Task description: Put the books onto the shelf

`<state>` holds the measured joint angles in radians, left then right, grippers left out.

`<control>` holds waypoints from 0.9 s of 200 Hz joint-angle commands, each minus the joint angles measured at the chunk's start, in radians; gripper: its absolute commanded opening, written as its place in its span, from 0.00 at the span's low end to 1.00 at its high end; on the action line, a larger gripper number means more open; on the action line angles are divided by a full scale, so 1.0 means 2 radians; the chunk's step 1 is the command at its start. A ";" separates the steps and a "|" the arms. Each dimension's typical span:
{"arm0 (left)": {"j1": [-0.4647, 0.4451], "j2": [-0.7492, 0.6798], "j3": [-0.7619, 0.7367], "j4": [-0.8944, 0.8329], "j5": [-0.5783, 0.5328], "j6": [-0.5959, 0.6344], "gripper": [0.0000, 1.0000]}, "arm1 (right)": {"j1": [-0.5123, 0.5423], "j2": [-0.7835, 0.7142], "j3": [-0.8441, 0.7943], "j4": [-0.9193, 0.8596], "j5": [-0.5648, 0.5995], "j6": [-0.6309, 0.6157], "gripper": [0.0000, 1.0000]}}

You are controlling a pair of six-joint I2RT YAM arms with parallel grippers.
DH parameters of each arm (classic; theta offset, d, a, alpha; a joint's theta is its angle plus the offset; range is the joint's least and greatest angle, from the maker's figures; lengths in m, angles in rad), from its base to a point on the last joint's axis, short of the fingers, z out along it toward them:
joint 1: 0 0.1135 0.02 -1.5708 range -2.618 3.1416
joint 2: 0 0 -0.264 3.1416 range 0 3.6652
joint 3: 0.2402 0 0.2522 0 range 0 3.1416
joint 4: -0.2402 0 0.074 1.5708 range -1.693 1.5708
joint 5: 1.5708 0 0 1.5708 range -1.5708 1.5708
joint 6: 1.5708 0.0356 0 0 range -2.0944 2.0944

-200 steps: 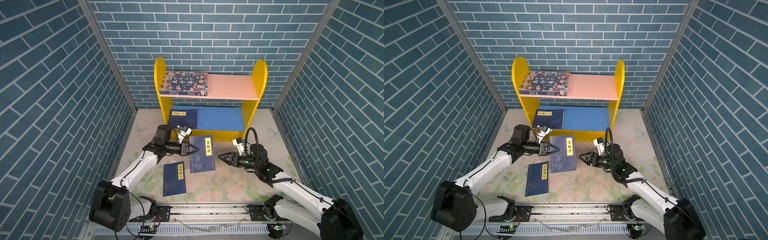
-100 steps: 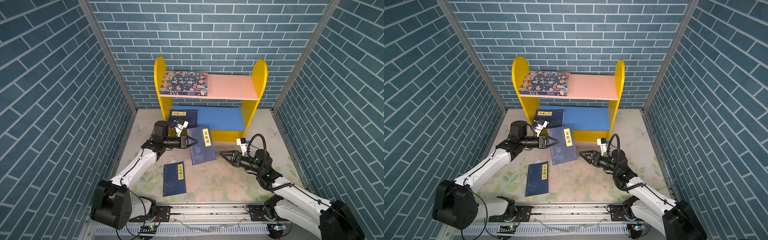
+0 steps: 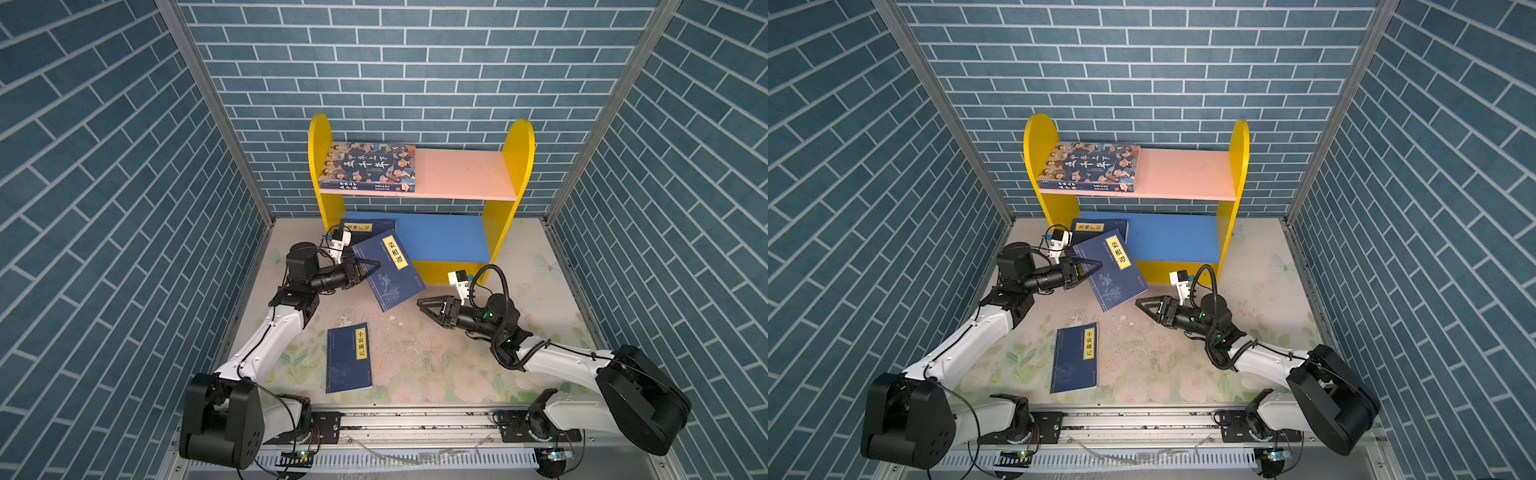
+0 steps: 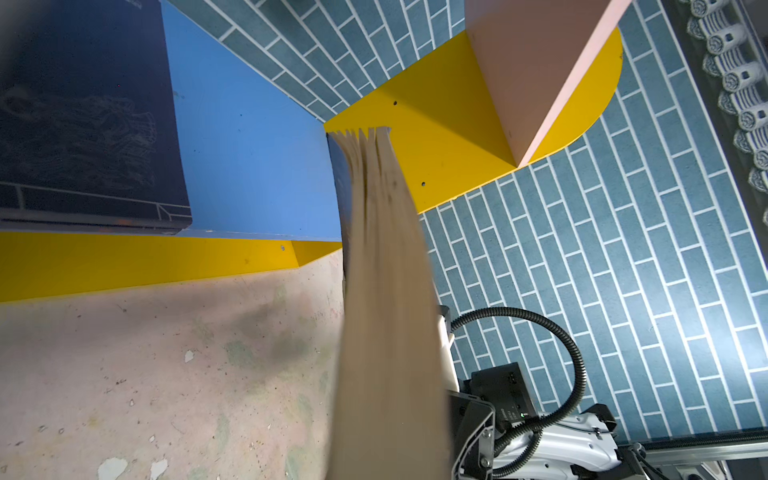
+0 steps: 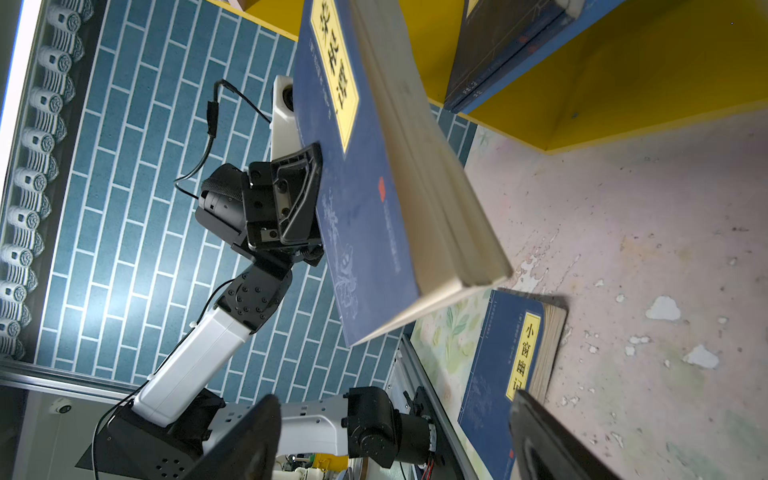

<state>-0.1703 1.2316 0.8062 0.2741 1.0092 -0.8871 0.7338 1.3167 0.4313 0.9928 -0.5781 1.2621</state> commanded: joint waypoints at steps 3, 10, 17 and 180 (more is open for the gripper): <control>0.002 -0.009 -0.004 0.052 -0.001 -0.025 0.00 | 0.008 0.043 0.016 0.117 0.027 0.039 0.86; 0.002 -0.008 -0.004 0.059 -0.001 -0.032 0.00 | 0.009 0.062 0.019 0.148 0.028 0.050 0.86; 0.002 -0.006 -0.004 0.068 0.001 -0.038 0.00 | 0.010 0.082 0.022 0.182 0.030 0.063 0.86; 0.000 -0.021 -0.052 0.106 -0.018 -0.066 0.00 | 0.020 0.158 0.101 0.203 0.054 0.052 0.37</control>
<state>-0.1703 1.2152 0.7219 0.4465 0.9813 -1.0245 0.7677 1.6188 0.5987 1.3464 -0.4797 1.3643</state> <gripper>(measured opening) 0.126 0.432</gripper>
